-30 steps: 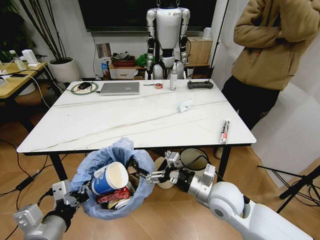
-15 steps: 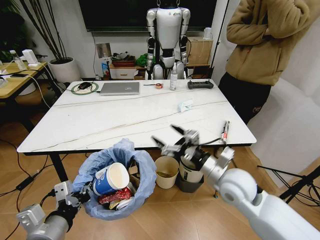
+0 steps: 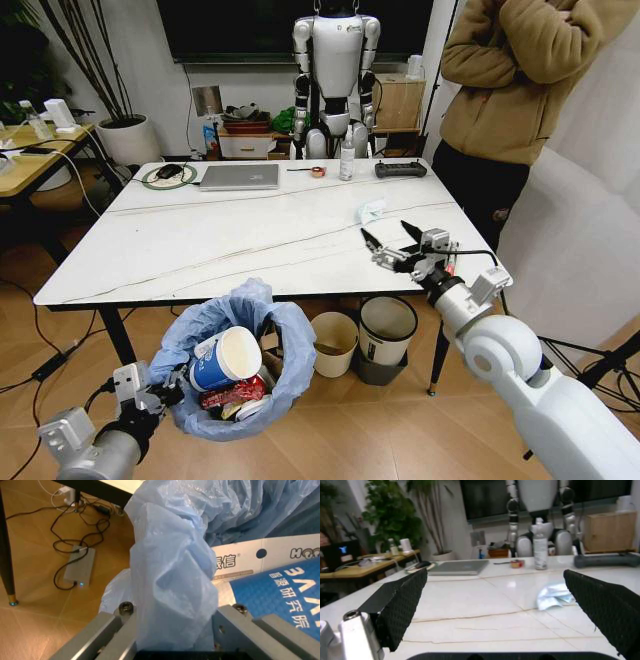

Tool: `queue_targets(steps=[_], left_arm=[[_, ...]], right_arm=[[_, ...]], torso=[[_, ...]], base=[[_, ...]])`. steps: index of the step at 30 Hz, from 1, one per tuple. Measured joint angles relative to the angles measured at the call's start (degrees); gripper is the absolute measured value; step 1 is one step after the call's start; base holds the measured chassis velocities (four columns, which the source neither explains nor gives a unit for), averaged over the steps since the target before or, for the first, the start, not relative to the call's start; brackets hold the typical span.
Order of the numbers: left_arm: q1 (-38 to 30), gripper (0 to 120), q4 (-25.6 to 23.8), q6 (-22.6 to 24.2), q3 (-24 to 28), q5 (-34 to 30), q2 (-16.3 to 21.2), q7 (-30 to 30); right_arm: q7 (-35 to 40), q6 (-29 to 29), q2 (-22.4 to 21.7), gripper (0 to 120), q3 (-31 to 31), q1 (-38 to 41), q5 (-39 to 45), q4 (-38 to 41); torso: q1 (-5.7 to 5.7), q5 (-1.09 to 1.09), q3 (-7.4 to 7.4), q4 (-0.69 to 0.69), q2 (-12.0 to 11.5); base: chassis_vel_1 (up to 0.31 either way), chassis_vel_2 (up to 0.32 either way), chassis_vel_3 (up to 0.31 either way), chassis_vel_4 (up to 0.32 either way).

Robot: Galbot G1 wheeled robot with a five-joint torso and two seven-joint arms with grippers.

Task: Pick up the trash bin and place the trash from the table into it.

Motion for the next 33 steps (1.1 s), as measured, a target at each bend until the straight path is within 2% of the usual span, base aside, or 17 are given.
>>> queue_targets(steps=[7,18,33], left_arm=[[0.5,0,-0.6,-0.1,0.0,0.4,-0.5,0.1],[0.5,0,-0.7,-0.2,0.2,0.6,-0.6,0.2],[0.4,0,-0.6,-0.2,0.0,0.6,-0.5,0.2]], right_arm=[[1.5,-1.2,1.7,100,2.6,1.2,-2.0,-4.8],[8.7,-15.5,3.0,100,6.7,1.1,-5.0,-10.3],[7.9,-17.1,3.7,100,8.1,1.8,-2.3,-16.9]], torso=[[0.0,0.0,0.0,0.0,0.0],[0.0,0.0,0.0,-0.01,0.0],[0.0,-0.01,0.0,0.0,0.0]], base=[[0.0,0.0,0.0,0.0],[0.0,0.0,0.0,0.0],[0.0,0.0,0.0,0.0]])
